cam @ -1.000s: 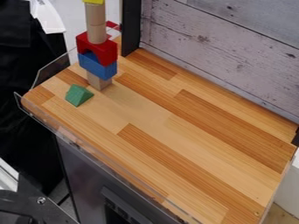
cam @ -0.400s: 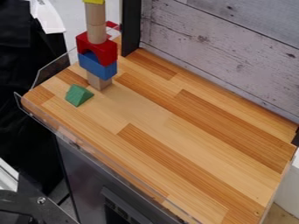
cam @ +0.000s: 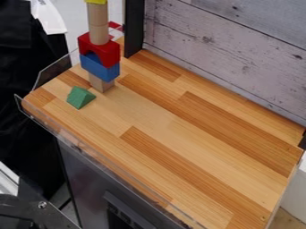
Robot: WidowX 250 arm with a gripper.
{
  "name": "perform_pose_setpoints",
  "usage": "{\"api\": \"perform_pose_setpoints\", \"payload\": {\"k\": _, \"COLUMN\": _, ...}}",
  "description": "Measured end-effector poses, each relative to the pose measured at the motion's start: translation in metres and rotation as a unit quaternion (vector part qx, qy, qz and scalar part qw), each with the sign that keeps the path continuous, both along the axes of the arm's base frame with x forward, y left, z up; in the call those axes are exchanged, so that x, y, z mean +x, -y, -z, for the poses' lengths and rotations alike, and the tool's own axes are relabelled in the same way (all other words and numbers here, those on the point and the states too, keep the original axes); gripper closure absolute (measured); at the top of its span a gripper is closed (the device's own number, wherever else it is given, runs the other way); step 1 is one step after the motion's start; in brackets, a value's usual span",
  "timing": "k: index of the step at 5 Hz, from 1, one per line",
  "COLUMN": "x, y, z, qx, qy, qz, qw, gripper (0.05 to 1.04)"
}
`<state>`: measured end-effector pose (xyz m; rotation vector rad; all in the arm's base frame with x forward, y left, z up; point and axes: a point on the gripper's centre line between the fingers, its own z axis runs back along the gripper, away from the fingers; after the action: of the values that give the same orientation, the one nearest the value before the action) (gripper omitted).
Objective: Put the yellow triangle to the center
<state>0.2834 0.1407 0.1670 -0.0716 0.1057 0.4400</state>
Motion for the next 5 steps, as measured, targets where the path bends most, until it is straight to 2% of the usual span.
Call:
{"api": "perform_pose_setpoints", "payload": {"k": 2, "x": 0.003, "y": -0.0002, "z": 0.008, "qx": -0.003, "qy": -0.013, "qz": -0.006, "qw": 0.9999, "gripper": 0.083}}
{"api": "perform_pose_setpoints", "payload": {"k": 3, "x": 0.0057, "y": -0.0002, "z": 0.0094, "qx": -0.006, "qy": -0.013, "qz": -0.01, "qw": 0.9998, "gripper": 0.115}}
{"api": "perform_pose_setpoints", "payload": {"k": 4, "x": 0.0071, "y": 0.001, "z": 0.0114, "qx": -0.01, "qy": -0.013, "qz": -0.014, "qw": 0.9998, "gripper": 0.409}}
{"api": "perform_pose_setpoints", "payload": {"k": 5, "x": 0.0084, "y": 0.0006, "z": 0.011, "qx": -0.01, "qy": -0.011, "qz": -0.016, "qw": 0.9998, "gripper": 0.588}}
